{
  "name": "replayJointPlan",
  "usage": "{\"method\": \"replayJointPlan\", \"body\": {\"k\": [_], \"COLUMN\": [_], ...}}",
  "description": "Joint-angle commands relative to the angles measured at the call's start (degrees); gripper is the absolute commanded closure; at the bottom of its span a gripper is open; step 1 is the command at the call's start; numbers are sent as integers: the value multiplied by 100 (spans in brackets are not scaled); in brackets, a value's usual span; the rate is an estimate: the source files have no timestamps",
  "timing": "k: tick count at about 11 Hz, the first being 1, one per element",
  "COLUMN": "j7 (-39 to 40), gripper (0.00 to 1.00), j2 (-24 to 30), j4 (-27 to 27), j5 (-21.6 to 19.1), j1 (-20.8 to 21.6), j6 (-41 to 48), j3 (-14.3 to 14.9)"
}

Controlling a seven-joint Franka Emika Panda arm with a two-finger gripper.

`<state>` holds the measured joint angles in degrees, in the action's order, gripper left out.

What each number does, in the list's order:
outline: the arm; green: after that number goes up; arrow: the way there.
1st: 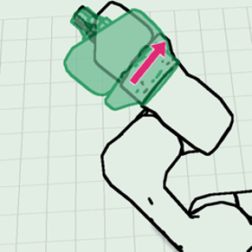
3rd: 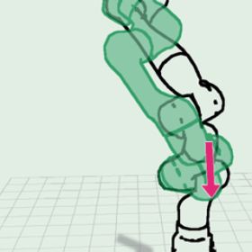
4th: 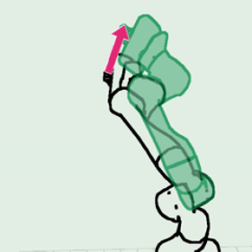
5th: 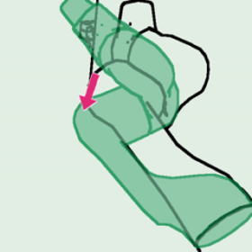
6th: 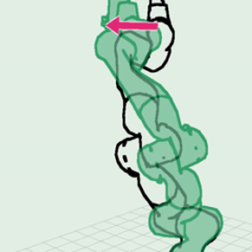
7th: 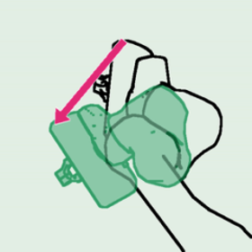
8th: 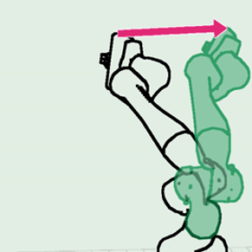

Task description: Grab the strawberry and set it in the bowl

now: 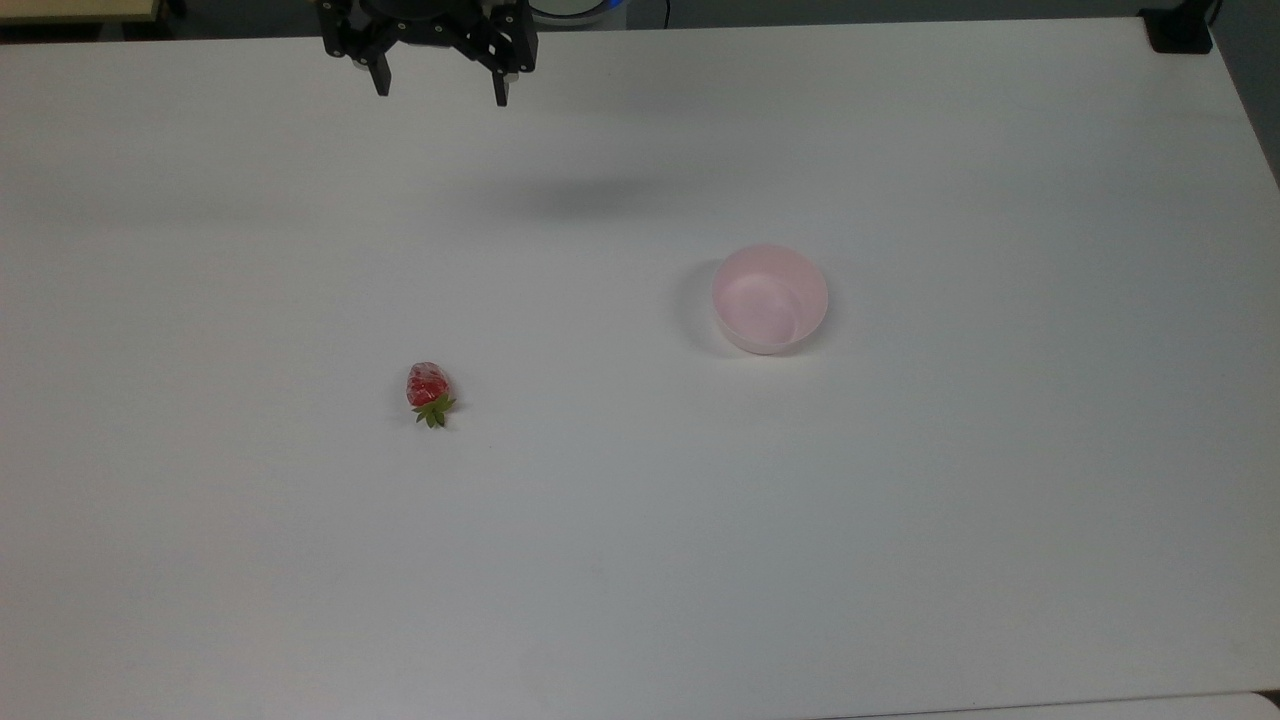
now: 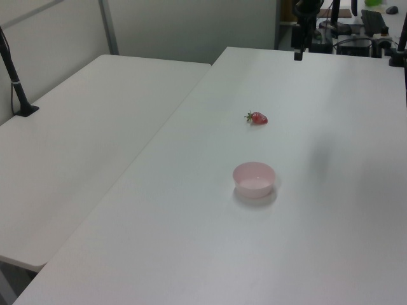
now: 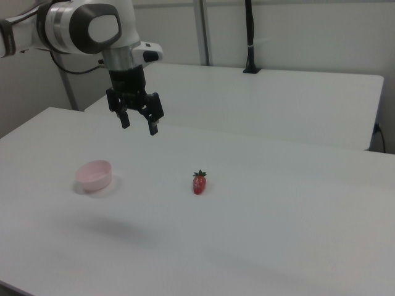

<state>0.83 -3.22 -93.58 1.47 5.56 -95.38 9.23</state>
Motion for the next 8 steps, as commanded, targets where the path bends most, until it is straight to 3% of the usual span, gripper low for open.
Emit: {"method": "replayJointPlan", "body": {"k": [1, 7, 8], "j7": [-92, -83, -109], "gripper": [0, 0, 0], "j2": [32, 6, -125], "j4": [-47, -3, 206], "j5": [99, 116, 99], "j1": [16, 16, 7], "j6": [-42, -68, -51], "j3": [0, 0, 17]}}
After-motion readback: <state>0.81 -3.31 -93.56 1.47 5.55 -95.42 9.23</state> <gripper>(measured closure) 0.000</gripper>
